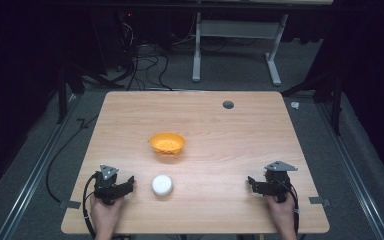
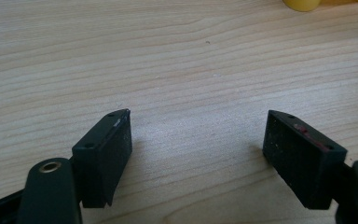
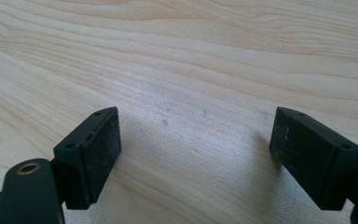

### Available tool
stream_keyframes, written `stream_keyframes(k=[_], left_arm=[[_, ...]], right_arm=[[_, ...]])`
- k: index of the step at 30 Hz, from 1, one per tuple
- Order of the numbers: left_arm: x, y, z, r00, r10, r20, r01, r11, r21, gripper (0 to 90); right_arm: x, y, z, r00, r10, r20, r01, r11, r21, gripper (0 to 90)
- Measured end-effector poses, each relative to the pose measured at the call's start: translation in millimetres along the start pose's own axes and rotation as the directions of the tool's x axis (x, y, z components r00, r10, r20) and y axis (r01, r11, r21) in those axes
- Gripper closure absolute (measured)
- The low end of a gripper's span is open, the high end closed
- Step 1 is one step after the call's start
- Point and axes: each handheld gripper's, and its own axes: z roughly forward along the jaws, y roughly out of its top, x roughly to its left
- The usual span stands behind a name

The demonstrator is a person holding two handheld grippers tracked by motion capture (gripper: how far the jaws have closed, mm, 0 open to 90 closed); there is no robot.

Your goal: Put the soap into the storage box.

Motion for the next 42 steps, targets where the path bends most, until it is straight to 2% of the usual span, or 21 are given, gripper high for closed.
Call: stream_keyframes(k=[23,36,39,42], left_arm=[[-1.2,-1.5,-1.8,0.9999,0.008,0.01,-0.008,1.0,0.001,23.8],[3.3,-1.1,-3.2,0.9991,-0.032,0.027,0.032,0.9995,-0.001,23.7],[4.3,0.3,-5.5,0.9975,-0.05,0.05,0.051,0.9987,-0.009,22.6],[4.3,1.8,-8.6,0.9972,-0.045,0.06,0.046,0.9989,-0.01,21.9]], right_arm=[[-0.6,0.0,-0.2,1.0,0.005,-0.002,-0.005,1.0,0.0,17.4],[-0.8,0.0,-0.2,1.0,0.0,-0.003,0.0,1.0,0.0,17.3],[-0.5,-0.1,-0.1,1.0,0.0,-0.002,0.0,1.0,-0.001,17.3],[-0.4,0.0,-0.1,1.0,0.001,-0.003,-0.001,1.0,-0.001,17.3]])
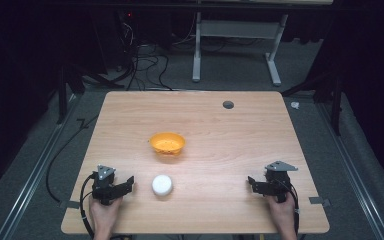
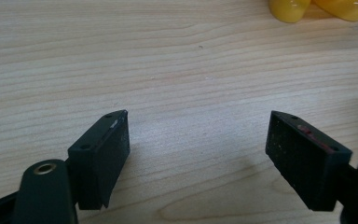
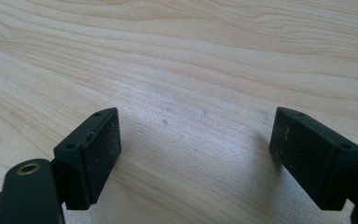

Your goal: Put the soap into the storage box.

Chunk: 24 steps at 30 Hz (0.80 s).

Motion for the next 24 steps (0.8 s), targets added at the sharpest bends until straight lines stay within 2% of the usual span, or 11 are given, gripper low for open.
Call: stream_keyframes(k=[3,5,7,12,18,24], left_arm=[[-0.5,1.2,-2.6,0.9999,-0.007,0.013,0.007,0.9999,-0.009,21.5],[-0.3,3.4,-8.9,0.9982,-0.027,0.053,0.028,0.9995,-0.017,21.1],[-0.8,4.3,-10.7,0.9976,-0.031,0.062,0.032,0.9993,-0.021,20.8],[-3.8,8.9,-18.2,0.9972,-0.007,0.075,0.008,0.9997,-0.025,19.8],[-9.0,13.0,-25.1,0.9933,-0.005,0.116,0.008,0.9996,-0.027,19.2],[-13.9,15.2,-25.6,0.9927,0.017,0.119,-0.014,0.9995,-0.028,18.3]], right_arm=[[0.1,0.0,0.0,1.0,0.0,0.0,0.0,1.0,0.0,17.3],[0.2,0.0,0.0,1.0,0.0,0.001,0.0,1.0,0.001,17.3],[0.2,0.0,0.0,1.0,-0.002,0.002,0.002,1.0,0.001,17.3],[0.3,0.1,0.1,1.0,-0.001,0.002,0.001,1.0,0.001,17.2],[0.5,0.1,0.1,1.0,-0.002,0.002,0.002,1.0,0.001,17.2],[0.6,0.0,0.0,1.0,-0.003,0.002,0.003,1.0,0.001,17.3]])
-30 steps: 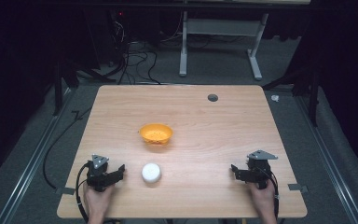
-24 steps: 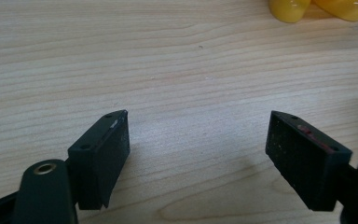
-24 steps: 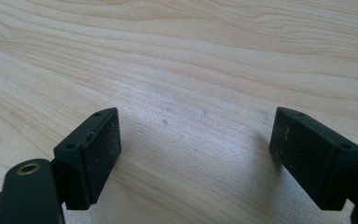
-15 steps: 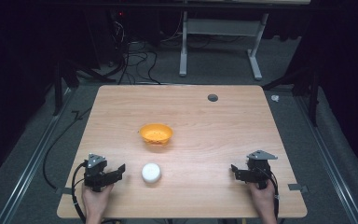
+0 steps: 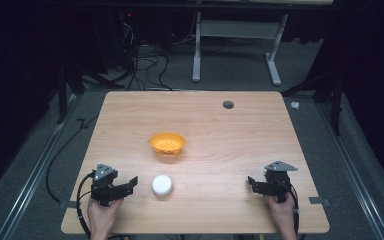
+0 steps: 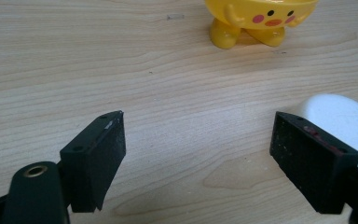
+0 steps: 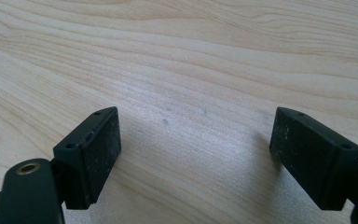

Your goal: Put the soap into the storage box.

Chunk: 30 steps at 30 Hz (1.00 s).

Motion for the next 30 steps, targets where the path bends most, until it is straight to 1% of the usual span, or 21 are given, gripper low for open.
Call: stream_keyframes(k=[5,8,12,15,16,17,19,21,22,25,30], left_arm=[[-6.0,3.2,-1.4,0.9999,0.013,0.006,-0.013,0.9999,-0.01,17.1],[-12.8,5.2,-0.8,0.9992,0.036,0.019,-0.035,0.9993,-0.007,16.1],[-25.0,7.8,1.5,0.997,0.066,0.04,-0.066,0.9978,-0.001,15.2],[-33.0,9.9,2.4,0.995,0.085,0.053,-0.085,0.9964,0.0,15.4],[-37.2,11.2,3.7,0.9934,0.095,0.064,-0.095,0.9955,0.001,15.6],[-37.2,11.2,3.7,0.9934,0.095,0.064,-0.095,0.9955,0.001,15.6],[-41.3,12.5,5.0,0.9924,0.096,0.076,-0.097,0.9953,0.002,15.6],[-47.3,14.7,6.5,0.9902,0.109,0.088,-0.11,0.994,0.003,15.4],[-47.3,14.7,6.5,0.9902,0.109,0.088,-0.11,0.994,0.003,15.3],[-54.6,16.9,8.3,0.9876,0.121,0.099,-0.122,0.9926,0.001,15.1],[-66.5,18.8,13.4,0.982,0.156,0.106,-0.159,0.9873,0.012,14.7]], right_arm=[[0.1,-0.1,-0.1,1.0,0.001,0.0,-0.001,1.0,0.0,17.3],[0.2,-0.1,-0.1,1.0,0.001,0.0,-0.001,1.0,0.0,17.3],[0.2,-0.1,-0.1,1.0,0.001,0.0,-0.001,1.0,0.0,17.3],[0.1,-0.1,-0.1,1.0,0.001,0.0,-0.001,1.0,0.0,17.3],[0.1,-0.1,-0.1,1.0,0.001,0.0,-0.001,1.0,0.0,17.3],[0.1,-0.1,-0.1,1.0,0.001,0.0,-0.001,1.0,0.0,17.3],[0.1,-0.1,-0.2,1.0,0.001,-0.001,-0.001,1.0,0.0,17.3],[0.1,-0.1,-0.2,1.0,0.001,-0.001,-0.001,1.0,0.0,17.3],[0.1,-0.1,-0.2,1.0,0.001,-0.001,-0.001,1.0,0.0,17.3],[0.1,-0.1,-0.2,1.0,0.001,-0.001,-0.001,1.0,0.0,17.3],[0.1,-0.2,-0.2,1.0,0.001,-0.001,-0.001,1.0,0.0,17.3]])
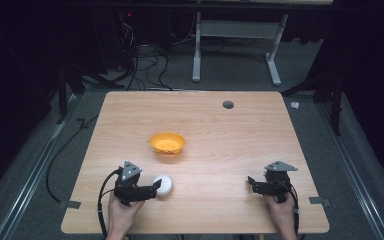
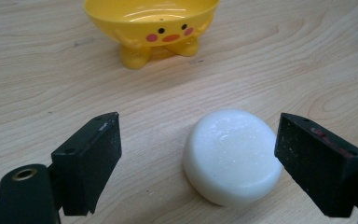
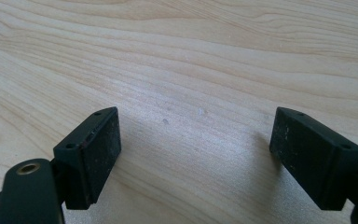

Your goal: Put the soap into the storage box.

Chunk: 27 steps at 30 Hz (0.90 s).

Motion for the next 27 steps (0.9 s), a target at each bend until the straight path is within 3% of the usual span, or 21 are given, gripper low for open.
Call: stream_keyframes(k=[4,17,21,23,27], left_arm=[[-8.8,1.7,6.5,0.9997,0.016,0.021,-0.016,0.9999,0.007,14.1],[-22.0,0.1,23.0,0.998,0.062,0.002,-0.062,0.9967,0.053,11.7],[-22.9,-3.8,29.2,0.9985,0.054,0.002,-0.054,0.996,0.071,11.3],[-23.1,-5.9,33.2,0.9989,0.041,0.022,-0.043,0.9954,0.086,11.4],[-24.9,-7.9,39.1,0.9985,0.052,0.014,-0.053,0.9932,0.104,11.8]], right_arm=[[0.0,-0.1,-0.1,1.0,0.0,-0.001,0.0,1.0,0.0,17.3],[-0.2,-0.2,-0.2,1.0,-0.002,-0.001,0.002,1.0,-0.001,17.3],[0.0,-0.2,-0.2,1.0,0.0,-0.001,0.0,1.0,0.0,17.3],[0.0,-0.2,-0.2,1.0,-0.001,0.0,0.001,1.0,0.0,17.3],[0.0,-0.2,-0.2,1.0,-0.001,0.0,0.001,1.0,0.0,17.3]])
